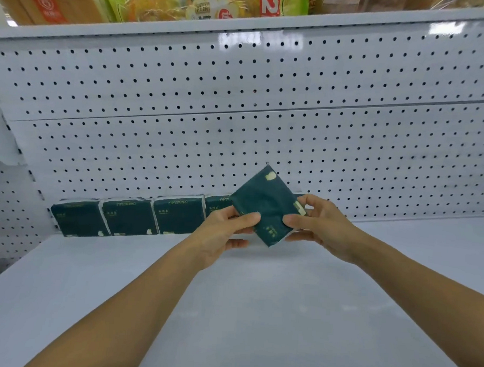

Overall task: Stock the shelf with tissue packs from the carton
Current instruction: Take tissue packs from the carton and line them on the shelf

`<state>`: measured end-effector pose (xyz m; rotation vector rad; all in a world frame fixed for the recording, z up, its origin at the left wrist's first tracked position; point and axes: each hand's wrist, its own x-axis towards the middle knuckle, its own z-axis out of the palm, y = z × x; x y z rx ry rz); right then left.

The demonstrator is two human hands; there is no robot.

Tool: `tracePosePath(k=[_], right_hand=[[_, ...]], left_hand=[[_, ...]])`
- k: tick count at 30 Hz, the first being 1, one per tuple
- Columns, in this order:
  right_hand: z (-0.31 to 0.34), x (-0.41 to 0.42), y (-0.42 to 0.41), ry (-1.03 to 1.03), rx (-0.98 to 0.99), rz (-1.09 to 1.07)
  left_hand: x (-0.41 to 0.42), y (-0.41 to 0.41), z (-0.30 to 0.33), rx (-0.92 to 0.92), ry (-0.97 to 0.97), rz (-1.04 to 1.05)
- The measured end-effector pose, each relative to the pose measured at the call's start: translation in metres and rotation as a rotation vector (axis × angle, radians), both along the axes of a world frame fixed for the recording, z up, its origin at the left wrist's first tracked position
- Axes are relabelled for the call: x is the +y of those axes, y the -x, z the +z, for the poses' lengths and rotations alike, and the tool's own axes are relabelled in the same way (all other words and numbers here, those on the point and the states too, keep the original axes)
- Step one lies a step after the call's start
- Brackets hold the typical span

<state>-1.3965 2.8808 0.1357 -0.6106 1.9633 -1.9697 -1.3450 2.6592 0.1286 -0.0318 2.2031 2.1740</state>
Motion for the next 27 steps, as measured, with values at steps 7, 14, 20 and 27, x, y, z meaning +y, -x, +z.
tracePosePath(k=[7, 14, 20, 27], right_hand=[[0.000, 0.015, -0.007, -0.528, 0.826, -0.200], [-0.020, 0.050, 0.007, -0.607, 0.628, -0.171], [-0.026, 0.092, 0.046, -0.664, 0.622, -0.306], [-0.033, 0.106, 0.091, -0.892, 0.888, -0.442]], left_hand=[[0.034, 0.006, 0.013, 0.227, 0.537, 0.060], [0.060, 0.014, -0.003, 0.402, 0.843, 0.002], [0.032, 0.054, -0.023, 0.667, 1.454, 0.274], [0.016, 0.082, -0.050, 0.731, 1.629, 0.364]])
